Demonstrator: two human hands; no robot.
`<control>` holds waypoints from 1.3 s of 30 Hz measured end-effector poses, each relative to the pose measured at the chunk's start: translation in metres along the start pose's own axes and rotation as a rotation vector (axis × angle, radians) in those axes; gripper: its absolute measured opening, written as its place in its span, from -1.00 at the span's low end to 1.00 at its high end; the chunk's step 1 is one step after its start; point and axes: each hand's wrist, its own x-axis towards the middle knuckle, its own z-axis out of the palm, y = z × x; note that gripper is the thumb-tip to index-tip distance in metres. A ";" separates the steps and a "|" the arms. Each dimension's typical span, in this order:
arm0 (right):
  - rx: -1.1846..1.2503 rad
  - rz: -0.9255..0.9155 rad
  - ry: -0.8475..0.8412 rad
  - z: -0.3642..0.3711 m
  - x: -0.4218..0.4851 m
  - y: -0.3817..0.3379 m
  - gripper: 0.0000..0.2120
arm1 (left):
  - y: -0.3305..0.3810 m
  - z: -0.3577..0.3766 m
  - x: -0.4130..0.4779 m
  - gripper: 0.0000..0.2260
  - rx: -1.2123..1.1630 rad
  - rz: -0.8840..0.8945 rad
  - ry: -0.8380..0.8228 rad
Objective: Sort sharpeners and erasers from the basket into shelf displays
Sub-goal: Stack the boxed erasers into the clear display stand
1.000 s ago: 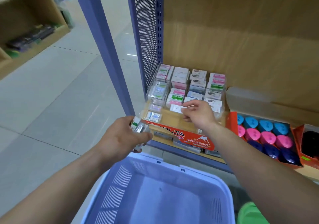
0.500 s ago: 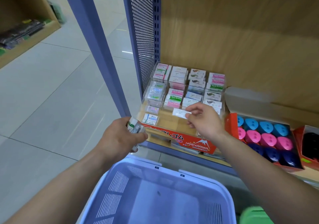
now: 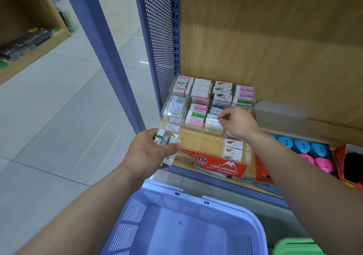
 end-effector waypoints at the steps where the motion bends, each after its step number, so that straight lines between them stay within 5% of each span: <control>1: -0.039 -0.020 -0.015 -0.001 -0.002 0.000 -0.86 | 0.001 0.000 -0.001 -0.85 -0.018 -0.001 -0.002; 7: 0.213 -0.094 0.168 -0.025 -0.057 -0.035 -0.82 | 0.012 0.006 -0.011 -0.84 -0.169 -0.007 -0.024; 11: 0.702 -0.084 -0.120 -0.021 -0.123 -0.080 -0.83 | 0.019 0.013 -0.020 -0.81 -0.222 0.031 -0.057; 20: 0.965 -0.051 -0.211 -0.026 -0.158 -0.089 -0.49 | 0.026 0.019 -0.035 -0.81 -0.300 0.062 -0.117; 24: 0.969 0.001 -0.244 -0.028 -0.164 -0.083 -0.59 | 0.023 0.021 -0.037 -0.82 -0.204 0.062 -0.119; 30: 0.843 0.200 -0.037 -0.033 -0.155 -0.042 -0.82 | 0.012 0.023 -0.035 -0.82 0.021 0.004 -0.182; 39: 0.595 0.240 0.062 -0.039 -0.109 0.032 -0.87 | 0.000 0.029 -0.024 -0.83 0.095 -0.046 -0.196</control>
